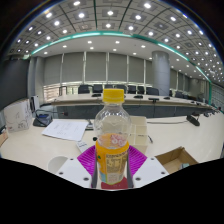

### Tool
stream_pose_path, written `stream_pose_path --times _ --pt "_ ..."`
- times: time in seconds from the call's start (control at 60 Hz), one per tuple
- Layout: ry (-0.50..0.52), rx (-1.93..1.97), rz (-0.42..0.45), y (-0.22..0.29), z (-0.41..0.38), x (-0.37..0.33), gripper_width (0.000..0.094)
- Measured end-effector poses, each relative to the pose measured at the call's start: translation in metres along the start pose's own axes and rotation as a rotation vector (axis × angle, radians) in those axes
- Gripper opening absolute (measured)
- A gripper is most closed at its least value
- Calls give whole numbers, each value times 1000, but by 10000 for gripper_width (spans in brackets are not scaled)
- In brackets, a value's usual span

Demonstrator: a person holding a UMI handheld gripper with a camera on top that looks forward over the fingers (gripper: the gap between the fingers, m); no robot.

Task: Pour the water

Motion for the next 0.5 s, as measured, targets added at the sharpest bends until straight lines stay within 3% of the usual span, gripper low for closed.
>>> stream_pose_path --times 0.25,0.333,0.5 --pt "-13 38 -56 -55 8 8 408" --pt "-14 38 -9 -56 8 13 412" --pt "-35 33 -8 -57 6 3 515"
Point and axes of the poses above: the point between the fingertips, and its own axes, seen from behind it with the camera up: z to the right, y up, x forward, the way the camera looks, the point moved 9 cm from there along -x, backward, against the way the camera looks, and after that the axes turned 4 degrees about z, right-handed, at the moved point
